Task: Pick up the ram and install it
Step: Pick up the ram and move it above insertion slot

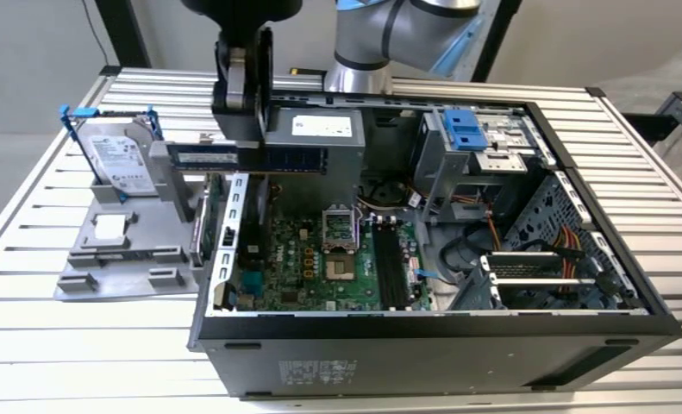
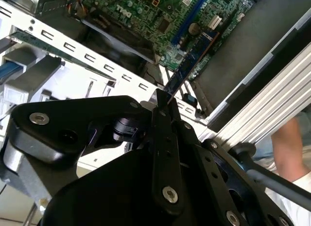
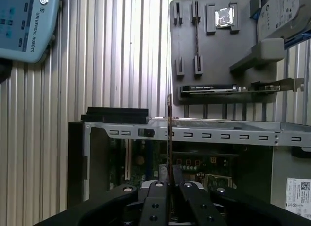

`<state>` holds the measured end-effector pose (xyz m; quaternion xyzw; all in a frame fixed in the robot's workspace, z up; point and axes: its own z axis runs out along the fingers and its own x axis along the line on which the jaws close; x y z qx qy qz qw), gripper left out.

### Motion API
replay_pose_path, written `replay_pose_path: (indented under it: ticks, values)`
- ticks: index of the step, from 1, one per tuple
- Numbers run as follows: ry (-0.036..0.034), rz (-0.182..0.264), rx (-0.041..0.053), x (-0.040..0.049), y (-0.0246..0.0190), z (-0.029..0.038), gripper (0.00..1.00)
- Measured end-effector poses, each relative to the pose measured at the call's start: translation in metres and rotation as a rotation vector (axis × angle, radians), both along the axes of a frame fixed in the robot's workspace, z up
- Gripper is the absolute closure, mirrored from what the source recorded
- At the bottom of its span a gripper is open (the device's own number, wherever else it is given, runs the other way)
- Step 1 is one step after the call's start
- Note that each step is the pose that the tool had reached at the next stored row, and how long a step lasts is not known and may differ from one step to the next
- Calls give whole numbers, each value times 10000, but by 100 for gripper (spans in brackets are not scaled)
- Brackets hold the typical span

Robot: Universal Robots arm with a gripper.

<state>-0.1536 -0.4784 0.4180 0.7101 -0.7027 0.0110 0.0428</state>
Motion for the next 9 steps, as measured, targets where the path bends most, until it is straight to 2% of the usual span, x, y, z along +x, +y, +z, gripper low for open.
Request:
replay_pose_path:
  ticks: [9]
  values:
    - [0, -1, -43, 45, 0, 0, 100]
